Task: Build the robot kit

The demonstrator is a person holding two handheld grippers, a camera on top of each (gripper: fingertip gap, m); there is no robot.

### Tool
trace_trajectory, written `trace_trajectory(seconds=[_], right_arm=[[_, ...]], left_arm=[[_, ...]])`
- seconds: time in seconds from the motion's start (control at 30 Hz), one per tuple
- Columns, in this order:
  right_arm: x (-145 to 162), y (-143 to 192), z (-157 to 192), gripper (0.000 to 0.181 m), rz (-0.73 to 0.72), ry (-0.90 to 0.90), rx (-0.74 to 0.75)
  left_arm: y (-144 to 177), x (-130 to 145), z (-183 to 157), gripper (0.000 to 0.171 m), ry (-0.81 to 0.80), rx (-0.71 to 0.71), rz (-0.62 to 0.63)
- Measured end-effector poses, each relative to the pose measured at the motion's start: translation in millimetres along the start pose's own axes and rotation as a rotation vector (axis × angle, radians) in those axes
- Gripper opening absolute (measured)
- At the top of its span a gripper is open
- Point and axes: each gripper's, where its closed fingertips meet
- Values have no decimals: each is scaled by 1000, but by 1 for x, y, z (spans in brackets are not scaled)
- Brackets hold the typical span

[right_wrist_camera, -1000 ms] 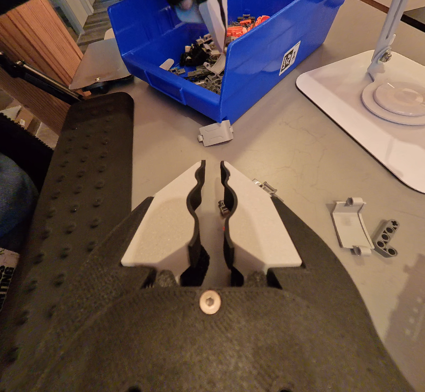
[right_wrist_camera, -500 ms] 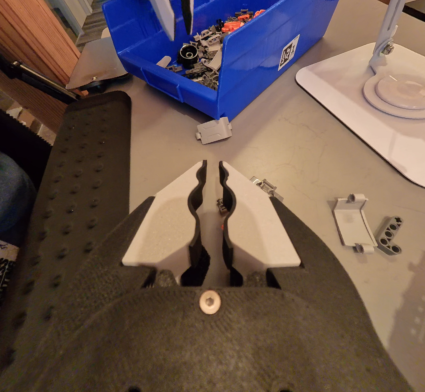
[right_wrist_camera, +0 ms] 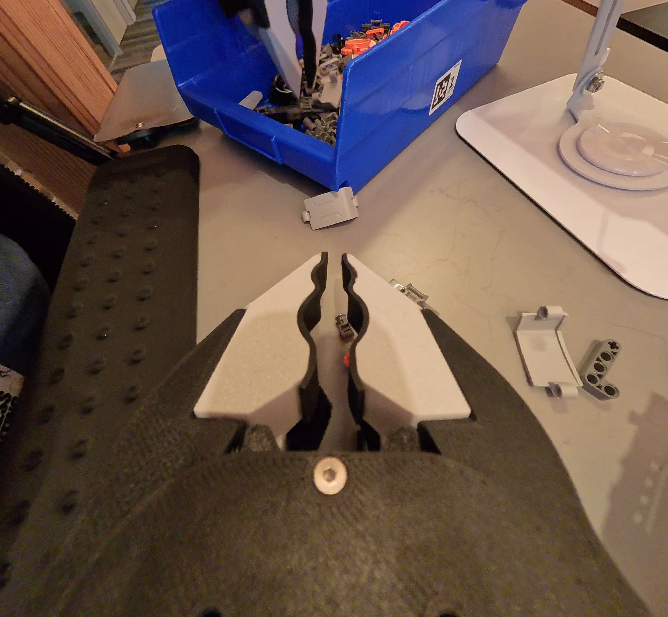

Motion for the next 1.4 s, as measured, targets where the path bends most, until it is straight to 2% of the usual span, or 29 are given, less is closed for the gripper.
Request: trace_trajectory(seconds=[0.07, 0.1, 0.2, 0.33, 0.37, 0.57, 0.63, 0.73, 0.8, 0.83, 0.87, 0.93, 1.0, 1.1, 1.2, 1.4], right_arm=[[-1, 1, 0, 5, -7, -3, -1], [-1, 1, 0, 5, -10, -4, -2], [-3, 2, 1, 5, -20, -7, -10], [-5, 5, 0, 5, -40, -14, -14], [-6, 6, 0, 5, -44, -15, -14], [-10, 10, -1, 5, -72, -21, -13], [-10, 11, -1, 5, -77, -22, -14], [-11, 13, -1, 5, -85, -24, -14], [-12, 14, -1, 5, -89, -25, -13], [-12, 14, -2, 5, -92, -26, -12], [-12, 14, -2, 5, -93, -28, -13], [-12, 14, -2, 5, -94, -30, -15], [-13, 14, -1, 5, -97, -32, -18], [-13, 14, 0, 5, -97, -29, -21], [-14, 14, 0, 5, -102, -33, -25], [-16, 18, -2, 5, -118, -32, -14]], left_arm=[[11, -1, -3, 17, -44, 23, -12], [14, 1, -17, 18, -108, 93, -1], [9, 25, -47, 20, -230, 246, 149], [-5, 54, -56, 23, -342, 299, 347], [-8, 57, -52, 23, -355, 273, 385], [-16, 71, -47, 22, -403, 290, 514], [-16, 71, -46, 18, -408, 284, 531], [-18, 69, -31, 10, -438, 195, 538], [-20, 57, -14, 5, -441, 92, 473], [-20, 44, -2, 11, -424, 15, 407], [-16, 36, 2, 13, -391, -4, 358], [-6, 23, 0, 15, -344, 23, 262], [4, 24, -15, 19, -320, 121, 235], [11, 42, -35, 20, -319, 256, 306], [3, 54, -43, 24, -371, 299, 383], [-16, 70, -38, 41, -466, 224, 523]])
Point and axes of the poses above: each gripper's, where its closed fingertips meet, y back along the fingers, x out of its underside, z = x × y across the jaws, and after that the axes turned 2 degrees about -z, right-handed
